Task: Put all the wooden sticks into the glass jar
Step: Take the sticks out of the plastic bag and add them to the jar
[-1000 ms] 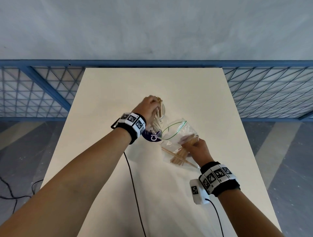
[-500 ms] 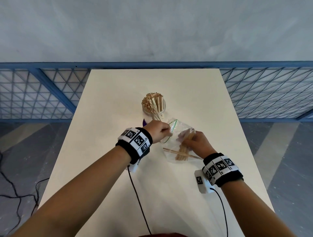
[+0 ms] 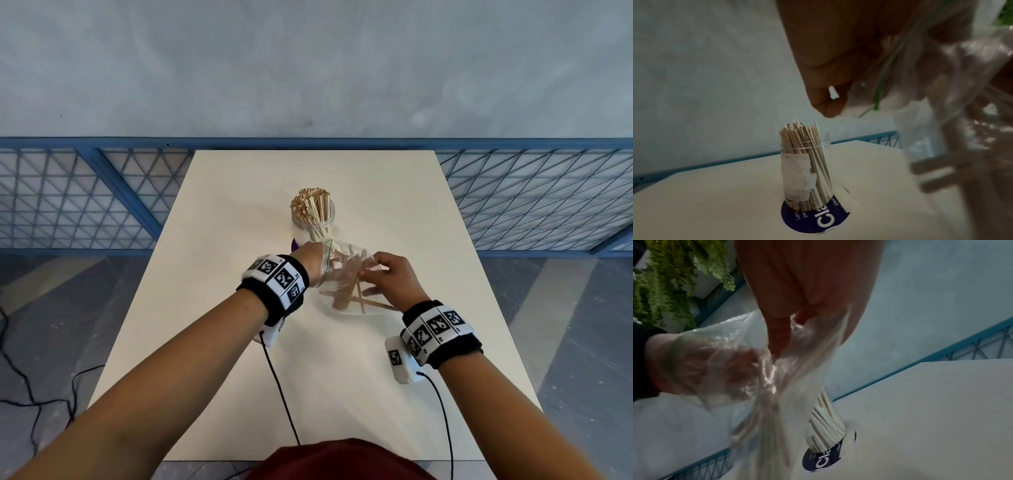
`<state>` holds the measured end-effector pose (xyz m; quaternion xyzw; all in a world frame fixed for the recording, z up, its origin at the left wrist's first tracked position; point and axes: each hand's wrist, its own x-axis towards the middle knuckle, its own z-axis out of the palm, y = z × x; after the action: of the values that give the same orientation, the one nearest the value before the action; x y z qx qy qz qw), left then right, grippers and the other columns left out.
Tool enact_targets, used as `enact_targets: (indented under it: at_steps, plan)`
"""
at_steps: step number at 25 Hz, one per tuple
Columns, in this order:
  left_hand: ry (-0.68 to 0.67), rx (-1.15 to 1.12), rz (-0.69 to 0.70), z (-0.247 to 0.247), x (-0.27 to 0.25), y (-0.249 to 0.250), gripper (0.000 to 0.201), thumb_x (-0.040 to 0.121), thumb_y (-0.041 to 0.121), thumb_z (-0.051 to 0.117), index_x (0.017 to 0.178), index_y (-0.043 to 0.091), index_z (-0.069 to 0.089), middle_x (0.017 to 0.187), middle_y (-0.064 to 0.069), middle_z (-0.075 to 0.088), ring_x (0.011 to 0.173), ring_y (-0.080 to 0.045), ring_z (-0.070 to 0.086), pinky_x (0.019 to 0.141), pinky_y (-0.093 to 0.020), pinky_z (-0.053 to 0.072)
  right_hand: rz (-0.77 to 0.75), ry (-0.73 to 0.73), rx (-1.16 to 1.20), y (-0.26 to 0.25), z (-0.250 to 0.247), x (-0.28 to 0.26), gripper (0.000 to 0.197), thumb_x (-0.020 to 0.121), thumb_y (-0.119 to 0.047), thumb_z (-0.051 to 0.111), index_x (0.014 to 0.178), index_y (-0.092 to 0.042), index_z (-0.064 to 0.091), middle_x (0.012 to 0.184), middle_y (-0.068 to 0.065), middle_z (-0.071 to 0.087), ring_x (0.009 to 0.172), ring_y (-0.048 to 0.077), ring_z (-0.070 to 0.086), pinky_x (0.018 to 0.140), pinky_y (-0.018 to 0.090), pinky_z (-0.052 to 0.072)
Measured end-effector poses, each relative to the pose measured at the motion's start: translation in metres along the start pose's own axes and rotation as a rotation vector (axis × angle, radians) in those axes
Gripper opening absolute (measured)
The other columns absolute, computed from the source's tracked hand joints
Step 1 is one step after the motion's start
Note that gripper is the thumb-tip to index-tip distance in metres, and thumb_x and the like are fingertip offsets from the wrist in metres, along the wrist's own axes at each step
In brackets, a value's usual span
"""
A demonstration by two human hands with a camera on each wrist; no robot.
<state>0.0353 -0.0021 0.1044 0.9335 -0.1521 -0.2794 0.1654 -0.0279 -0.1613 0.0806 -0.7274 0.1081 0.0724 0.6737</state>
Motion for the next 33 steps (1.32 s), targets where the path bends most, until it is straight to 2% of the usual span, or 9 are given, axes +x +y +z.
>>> enact_targets:
  at_steps: [4,11,15,18,21,24,26,29,33]
  plan:
    - [0.108,-0.107,0.042,0.001,-0.002,0.001,0.044,0.076,0.014,0.072,0.117,0.003,0.058,0.114,-0.014,0.064,0.108,-0.029,0.061,0.093,-0.034,0.05,-0.023,0.053,-0.011,-0.002,0.003,0.004,0.037,0.073,0.013,0.065,0.052,-0.012,0.048,0.048,0.001,0.058,0.048,0.009,0.061,0.037,0.019,0.049]
    - [0.056,-0.082,-0.047,-0.001,-0.007,0.01,0.046,0.091,-0.001,0.045,0.136,-0.003,0.036,0.14,-0.02,0.044,0.129,-0.031,0.044,0.104,-0.032,0.035,-0.074,0.059,-0.082,-0.006,0.01,0.009,0.038,0.073,0.017,0.06,0.059,-0.012,0.04,0.057,0.007,0.05,0.038,0.002,0.055,0.036,0.018,0.047]
    - [0.016,-0.106,-0.03,-0.007,-0.016,0.009,0.05,0.093,-0.003,0.041,0.141,-0.002,0.027,0.146,-0.018,0.037,0.133,-0.029,0.039,0.106,-0.03,0.03,-0.063,0.004,-0.204,-0.01,0.015,0.005,0.01,0.081,-0.003,0.062,0.08,-0.005,0.052,0.067,0.005,0.055,0.051,0.012,0.056,0.043,0.023,0.049]
    - [0.014,-0.255,-0.009,-0.015,-0.015,0.001,0.05,0.088,-0.011,0.044,0.137,-0.004,0.033,0.142,-0.021,0.042,0.13,-0.031,0.044,0.107,-0.032,0.035,0.099,-0.241,-0.269,-0.009,0.012,0.004,0.014,0.087,-0.015,0.059,0.099,-0.008,0.056,0.084,0.005,0.059,0.067,0.017,0.06,0.052,0.027,0.052]
    - [-0.027,-0.583,0.026,-0.014,-0.007,-0.007,0.026,0.09,-0.012,0.041,0.109,-0.007,0.058,0.113,-0.025,0.062,0.099,-0.026,0.067,0.086,-0.032,0.053,0.133,-0.419,-0.382,-0.01,0.013,0.002,0.007,0.083,-0.009,0.063,0.078,-0.012,0.06,0.071,0.006,0.059,0.06,0.011,0.061,0.049,0.022,0.053]
    - [-0.041,-0.718,-0.024,-0.017,-0.007,-0.012,0.037,0.09,0.0,0.047,0.062,0.014,0.067,0.053,0.006,0.067,0.05,-0.002,0.064,0.063,-0.022,0.052,0.142,-0.395,-0.434,-0.007,0.015,0.006,0.021,0.082,0.005,0.058,0.073,-0.013,0.06,0.064,0.004,0.058,0.045,0.004,0.058,0.045,0.018,0.052]
    - [-0.059,-0.676,-0.096,-0.022,-0.011,-0.014,0.019,0.089,0.001,0.05,0.088,0.011,0.067,0.061,0.016,0.064,0.058,0.005,0.059,0.08,-0.026,0.052,0.165,-0.369,-0.526,-0.006,0.013,0.008,0.018,0.084,0.005,0.054,0.083,-0.01,0.063,0.064,0.003,0.056,0.049,0.008,0.055,0.043,0.018,0.049]
    - [0.024,-0.519,-0.133,-0.027,-0.011,-0.018,0.038,0.09,0.002,0.05,0.128,-0.003,0.045,0.098,-0.004,0.057,0.087,-0.016,0.056,0.098,-0.034,0.044,0.164,-0.366,-0.658,-0.005,0.008,0.008,0.024,0.087,0.002,0.047,0.096,-0.01,0.064,0.063,0.0,0.05,0.056,0.01,0.046,0.046,0.019,0.04]
    - [0.156,-0.35,-0.049,-0.034,-0.012,-0.025,0.032,0.096,0.006,0.038,0.122,-0.006,0.051,0.073,0.005,0.046,0.069,-0.01,0.045,0.059,-0.004,0.038,0.139,-0.4,-0.529,-0.009,0.004,0.007,0.027,0.09,-0.003,0.045,0.075,-0.023,0.055,0.065,-0.003,0.045,0.059,0.009,0.039,0.052,0.021,0.034]
